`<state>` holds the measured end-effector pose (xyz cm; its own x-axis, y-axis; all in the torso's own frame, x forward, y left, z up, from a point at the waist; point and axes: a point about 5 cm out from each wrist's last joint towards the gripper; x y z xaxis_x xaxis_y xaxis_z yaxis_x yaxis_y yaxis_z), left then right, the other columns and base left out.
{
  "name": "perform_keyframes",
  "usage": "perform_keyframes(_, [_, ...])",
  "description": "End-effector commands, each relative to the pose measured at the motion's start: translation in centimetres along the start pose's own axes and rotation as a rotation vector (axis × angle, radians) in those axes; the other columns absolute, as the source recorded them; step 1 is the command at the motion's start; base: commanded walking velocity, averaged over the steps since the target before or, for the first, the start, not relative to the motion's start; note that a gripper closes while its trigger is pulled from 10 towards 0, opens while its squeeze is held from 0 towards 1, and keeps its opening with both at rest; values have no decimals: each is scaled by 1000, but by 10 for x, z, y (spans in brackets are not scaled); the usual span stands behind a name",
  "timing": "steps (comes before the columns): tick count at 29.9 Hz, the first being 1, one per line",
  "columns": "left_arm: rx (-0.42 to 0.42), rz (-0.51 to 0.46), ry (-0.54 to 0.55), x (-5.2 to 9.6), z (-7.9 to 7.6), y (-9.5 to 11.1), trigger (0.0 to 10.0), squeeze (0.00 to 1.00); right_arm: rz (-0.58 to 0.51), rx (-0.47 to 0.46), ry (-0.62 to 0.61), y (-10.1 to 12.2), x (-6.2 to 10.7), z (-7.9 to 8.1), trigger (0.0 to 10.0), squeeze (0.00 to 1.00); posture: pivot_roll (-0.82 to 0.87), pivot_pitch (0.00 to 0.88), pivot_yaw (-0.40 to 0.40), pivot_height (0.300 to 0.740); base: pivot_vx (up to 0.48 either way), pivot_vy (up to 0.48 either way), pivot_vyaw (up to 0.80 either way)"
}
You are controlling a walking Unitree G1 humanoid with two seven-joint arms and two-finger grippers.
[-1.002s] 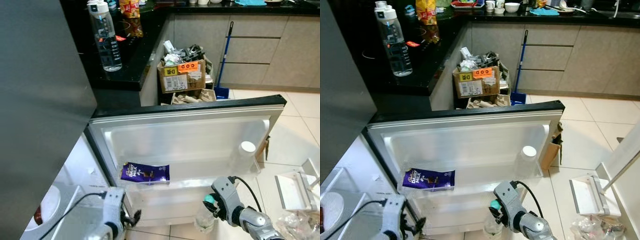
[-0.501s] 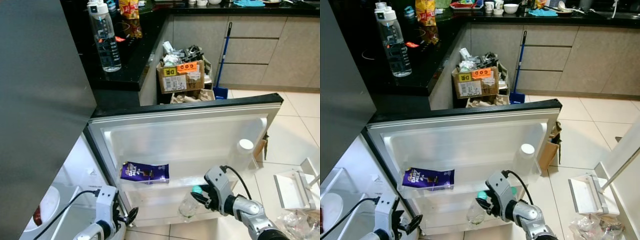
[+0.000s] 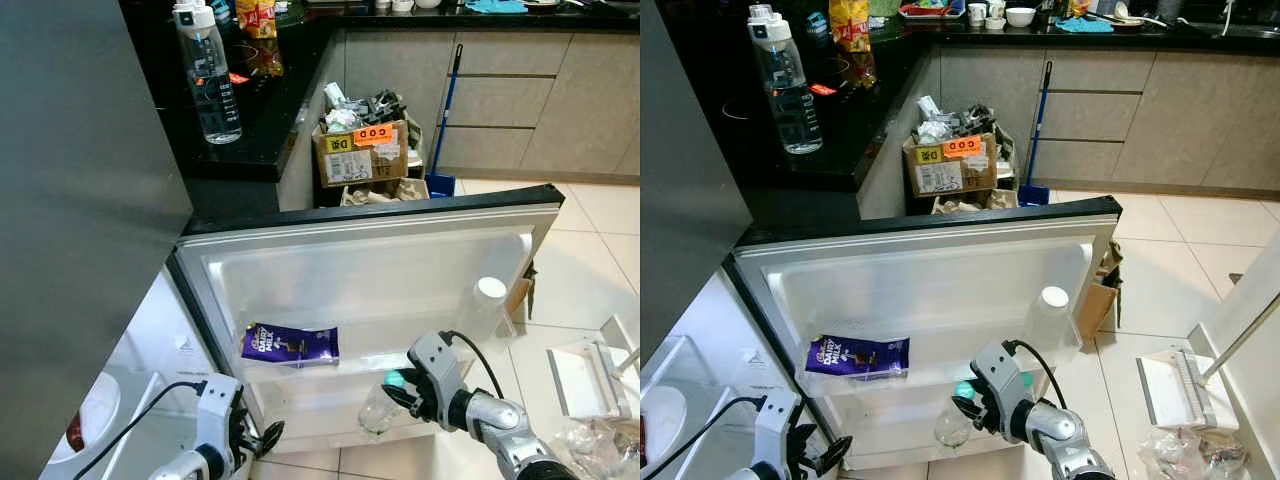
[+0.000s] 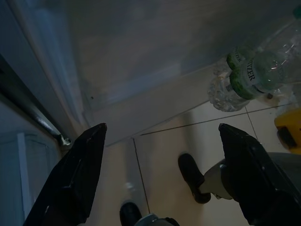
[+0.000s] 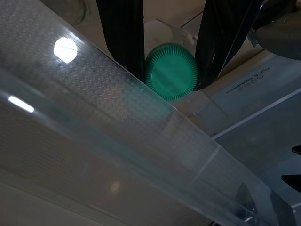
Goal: Restocking fridge
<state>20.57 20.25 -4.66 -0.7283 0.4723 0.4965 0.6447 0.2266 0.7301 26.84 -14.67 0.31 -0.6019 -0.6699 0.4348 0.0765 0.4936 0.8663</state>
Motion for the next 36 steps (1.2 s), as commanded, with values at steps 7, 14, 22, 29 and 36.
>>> perform_keyframes(7, [8,27,-16,1,-1,-6,10000,0,-47,-7,14,10,-5,3,10000,0,-48,0,5,680,0,0,0])
perform_keyframes(14, [12,42,-17,1,-3,-11,10000,0,-79,-28,8,14,-6,4,10000,0,-53,0,5,655,0,0,0])
perform_keyframes(22, [12,49,-23,1,-4,-13,10000,0,-103,-73,-18,16,-5,3,10000,0,-52,0,6,650,0,0,0])
perform_keyframes(29, [5,36,-38,-1,-5,-8,10000,0,-113,-103,-52,17,-4,-2,10000,0,-52,0,7,626,0,0,0])
perform_keyframes(36, [-4,20,-73,-6,-10,-2,10000,0,-128,-118,-71,19,-2,-5,10000,0,-54,0,7,626,0,0,0])
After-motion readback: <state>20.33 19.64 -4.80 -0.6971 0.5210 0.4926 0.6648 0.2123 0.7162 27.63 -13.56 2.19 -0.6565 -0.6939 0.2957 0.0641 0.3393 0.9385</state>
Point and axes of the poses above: a point about 5 cm out from each wrist's last joint towards the gripper, its own x axis pointing back from the gripper into the wrist, its own y axis along the axis of the wrist's last joint, z = x × y, and after that the axes turned 15 degrees about x, right-handed
